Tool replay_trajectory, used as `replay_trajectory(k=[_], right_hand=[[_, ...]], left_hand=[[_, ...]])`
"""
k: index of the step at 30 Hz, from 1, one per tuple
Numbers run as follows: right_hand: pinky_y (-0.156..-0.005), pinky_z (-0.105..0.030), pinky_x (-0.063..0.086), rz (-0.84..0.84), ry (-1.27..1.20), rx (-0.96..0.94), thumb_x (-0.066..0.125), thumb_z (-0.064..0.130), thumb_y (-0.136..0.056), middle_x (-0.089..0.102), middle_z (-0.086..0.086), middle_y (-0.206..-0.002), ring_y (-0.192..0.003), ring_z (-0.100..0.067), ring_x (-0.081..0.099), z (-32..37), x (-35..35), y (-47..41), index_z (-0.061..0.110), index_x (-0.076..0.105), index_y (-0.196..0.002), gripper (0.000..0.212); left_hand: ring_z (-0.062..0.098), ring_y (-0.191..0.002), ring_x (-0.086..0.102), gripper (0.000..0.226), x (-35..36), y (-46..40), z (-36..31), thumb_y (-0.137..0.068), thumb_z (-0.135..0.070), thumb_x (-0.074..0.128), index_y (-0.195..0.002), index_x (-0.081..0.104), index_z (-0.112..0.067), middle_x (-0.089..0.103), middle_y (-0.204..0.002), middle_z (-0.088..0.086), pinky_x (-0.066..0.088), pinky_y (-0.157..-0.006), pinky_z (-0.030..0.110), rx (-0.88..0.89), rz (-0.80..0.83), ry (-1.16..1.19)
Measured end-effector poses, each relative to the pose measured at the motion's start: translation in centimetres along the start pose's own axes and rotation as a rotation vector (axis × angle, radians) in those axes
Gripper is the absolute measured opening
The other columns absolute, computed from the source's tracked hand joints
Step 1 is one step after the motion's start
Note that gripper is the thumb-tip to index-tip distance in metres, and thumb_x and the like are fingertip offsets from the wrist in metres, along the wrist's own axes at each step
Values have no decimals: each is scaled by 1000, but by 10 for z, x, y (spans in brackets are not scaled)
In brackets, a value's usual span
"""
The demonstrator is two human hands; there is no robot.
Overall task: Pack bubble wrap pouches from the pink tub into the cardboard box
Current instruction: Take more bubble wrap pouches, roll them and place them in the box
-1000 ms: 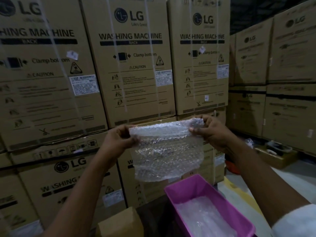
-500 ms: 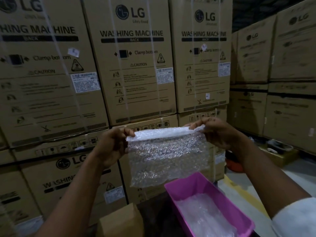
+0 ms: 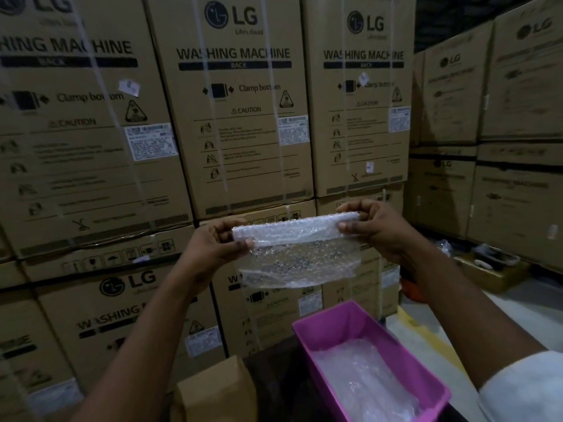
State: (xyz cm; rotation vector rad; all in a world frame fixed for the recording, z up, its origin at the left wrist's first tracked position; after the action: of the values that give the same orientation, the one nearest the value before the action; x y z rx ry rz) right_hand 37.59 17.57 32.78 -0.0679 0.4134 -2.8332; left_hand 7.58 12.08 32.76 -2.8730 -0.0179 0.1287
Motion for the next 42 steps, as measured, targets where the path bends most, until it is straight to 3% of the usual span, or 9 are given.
replay_trajectory(k=[3, 7, 10, 14, 18, 22, 28, 37, 42], right_hand=[[-66, -31, 60, 11, -30, 42, 64, 2, -82, 62, -11, -106, -89, -23, 65, -2, 0, 0, 8, 59, -97, 17], [-62, -32, 57, 128, -79, 112, 54, 4, -92, 59, -13, -100, -82, -24, 60, -9, 1, -1, 14, 53, -100, 13], [-60, -31, 58, 155, -124, 79, 53, -1, -91, 65, -9, -95, -76, -18, 67, -7, -4, 1, 12, 54, -100, 16], [-72, -28, 57, 226, -161, 27, 52, -4, -88, 68, -14, -113, -103, -23, 66, -5, -14, 2, 3, 63, -89, 12], [-70, -33, 58, 297, -289, 42, 53, 19, -79, 64, -19, -122, -101, -26, 67, 0, -14, 8, -5, 67, -88, 29], [-51, -16, 50, 84, 17, -7, 60, 6, -87, 63, -10, -98, -61, -2, 64, -1, -6, 1, 1, 58, -90, 6], [-81, -35, 59, 48, -155, -58, 70, -3, -72, 66, -13, -118, -103, -26, 67, -11, -6, -12, 11, 54, -127, 59], [-76, -34, 59, 115, -236, -76, 79, 12, -57, 70, -6, -112, -102, -24, 67, -11, -5, -9, 10, 63, -113, 58], [-79, -41, 59, 242, -304, 185, 64, -4, -75, 62, -19, -120, -106, -32, 66, -30, -2, -4, 5, 56, -126, 53]], left_hand=[[26, -82, 68, 11, 6, 0, 2, -86, -2, 62, -97, 61, -6, 69, -92, 14, 58, -72, 36, -41, 27, -29], [18, -64, 53, 6, 13, -2, 8, -95, -9, 52, -95, 51, -15, 57, -85, 8, 47, -57, 36, -84, 97, -28], [23, -72, 55, 17, 11, -4, 8, -93, -3, 51, -81, 54, -15, 57, -87, 11, 51, -60, 35, -62, 130, 84], [34, -102, 66, 37, 13, 3, -1, -92, 10, 40, -65, 56, -11, 65, -112, 24, 60, -67, 31, -15, 173, 235], [25, -66, 64, 24, 14, 13, -11, -72, -23, 65, -66, 54, -2, 60, -70, 26, 48, -50, 22, 13, 149, 232], [9, -90, 68, 27, 13, 7, -9, -79, -26, 68, -74, 57, -1, 73, -108, -1, 53, -74, 28, 82, 106, -39], [4, -106, 64, 59, 15, 5, -7, -73, 1, 73, -127, 53, -16, 66, -117, -8, 55, -84, 22, 183, -12, -50], [25, -92, 70, 31, 9, 6, 13, -74, -8, 68, -105, 65, -6, 72, -101, 11, 59, -73, 32, -117, 94, 96], [21, -79, 67, 31, 11, 5, 18, -75, -8, 67, -105, 61, -5, 69, -93, 11, 58, -63, 28, -149, 119, 157]])
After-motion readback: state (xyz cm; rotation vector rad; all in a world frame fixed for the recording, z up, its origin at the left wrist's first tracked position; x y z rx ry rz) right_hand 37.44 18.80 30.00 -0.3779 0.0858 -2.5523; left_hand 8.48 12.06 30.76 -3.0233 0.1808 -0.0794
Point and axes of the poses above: each hand's wrist, its own y-axis away from the middle knuckle, its own x-axis out of the palm, z = x × y, the point moved 2 cm from there along -y, towards the middle knuckle
